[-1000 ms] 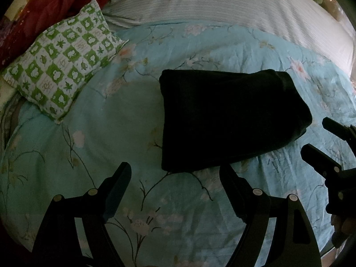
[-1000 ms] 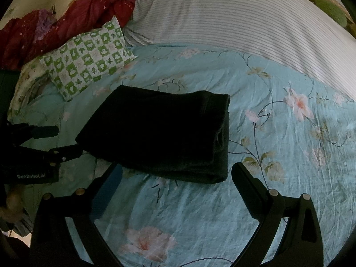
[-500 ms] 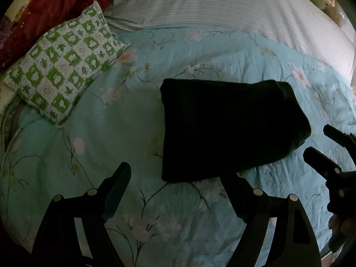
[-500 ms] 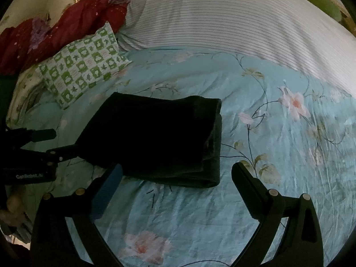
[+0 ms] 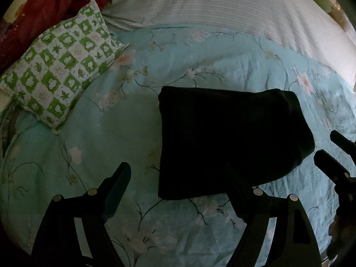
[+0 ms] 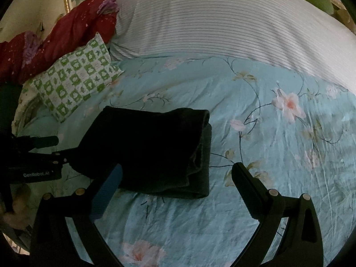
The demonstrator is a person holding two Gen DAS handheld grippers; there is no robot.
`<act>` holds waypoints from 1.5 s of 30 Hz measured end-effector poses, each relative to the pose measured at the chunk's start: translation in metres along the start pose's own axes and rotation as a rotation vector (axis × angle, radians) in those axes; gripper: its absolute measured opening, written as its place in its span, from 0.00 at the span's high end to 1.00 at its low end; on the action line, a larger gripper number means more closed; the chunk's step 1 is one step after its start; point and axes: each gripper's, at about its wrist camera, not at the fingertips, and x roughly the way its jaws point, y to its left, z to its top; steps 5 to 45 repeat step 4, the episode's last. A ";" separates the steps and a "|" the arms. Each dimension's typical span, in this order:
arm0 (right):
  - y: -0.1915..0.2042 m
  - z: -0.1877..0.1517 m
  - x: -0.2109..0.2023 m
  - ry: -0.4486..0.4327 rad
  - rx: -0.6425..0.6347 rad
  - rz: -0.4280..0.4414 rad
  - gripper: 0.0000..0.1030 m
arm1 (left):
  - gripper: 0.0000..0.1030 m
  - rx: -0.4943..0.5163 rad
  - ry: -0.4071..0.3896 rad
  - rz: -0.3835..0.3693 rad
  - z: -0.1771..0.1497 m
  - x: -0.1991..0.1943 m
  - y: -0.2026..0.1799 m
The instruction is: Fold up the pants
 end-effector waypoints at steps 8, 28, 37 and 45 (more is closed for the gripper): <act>-0.004 0.002 0.000 0.002 0.024 0.023 0.04 | 0.20 -0.001 0.003 -0.002 0.002 -0.002 -0.004; -0.004 0.002 0.000 0.002 0.024 0.023 0.04 | 0.20 -0.001 0.003 -0.002 0.002 -0.002 -0.004; -0.004 0.002 0.000 0.002 0.024 0.023 0.04 | 0.20 -0.001 0.003 -0.002 0.002 -0.002 -0.004; -0.004 0.002 0.000 0.002 0.024 0.023 0.04 | 0.20 -0.001 0.003 -0.002 0.002 -0.002 -0.004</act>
